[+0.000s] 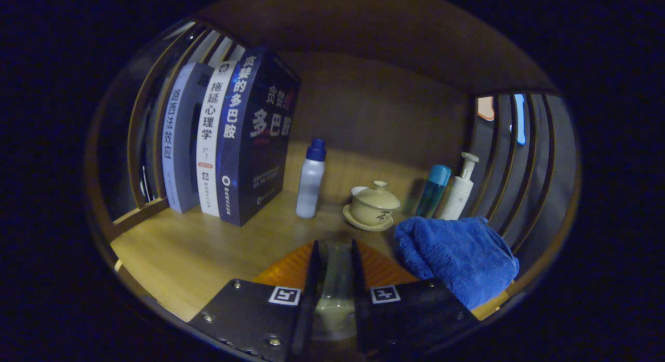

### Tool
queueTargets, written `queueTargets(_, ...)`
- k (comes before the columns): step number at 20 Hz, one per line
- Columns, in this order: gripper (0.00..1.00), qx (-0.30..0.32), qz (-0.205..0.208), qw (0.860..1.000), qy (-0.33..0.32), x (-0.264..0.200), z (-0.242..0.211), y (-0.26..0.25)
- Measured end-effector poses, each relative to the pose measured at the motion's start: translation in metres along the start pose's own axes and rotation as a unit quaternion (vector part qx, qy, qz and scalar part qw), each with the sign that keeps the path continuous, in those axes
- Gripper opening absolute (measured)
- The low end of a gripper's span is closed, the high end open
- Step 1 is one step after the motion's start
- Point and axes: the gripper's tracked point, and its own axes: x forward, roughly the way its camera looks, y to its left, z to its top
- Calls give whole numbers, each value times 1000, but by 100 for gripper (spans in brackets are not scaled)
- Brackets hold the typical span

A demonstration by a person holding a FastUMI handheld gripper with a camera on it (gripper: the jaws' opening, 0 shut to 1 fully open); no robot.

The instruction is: Pull open the drawer, take out the items inside it, and place them on the countertop above the cabinet.

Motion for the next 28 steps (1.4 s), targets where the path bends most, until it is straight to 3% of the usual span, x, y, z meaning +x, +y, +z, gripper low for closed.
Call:
queueTargets(4,100,36,21,999,-22,-31,18,-11)
queueTargets(11,98,38,53,995,-77,-126,50,-24)
queueTargets(17,98,47,80,991,-95,-226,29,-10)
queueTargets(24,98,44,29,993,-107,-301,-27,-21)
queueTargets(28,98,28,16,995,-95,-317,-58,-19)
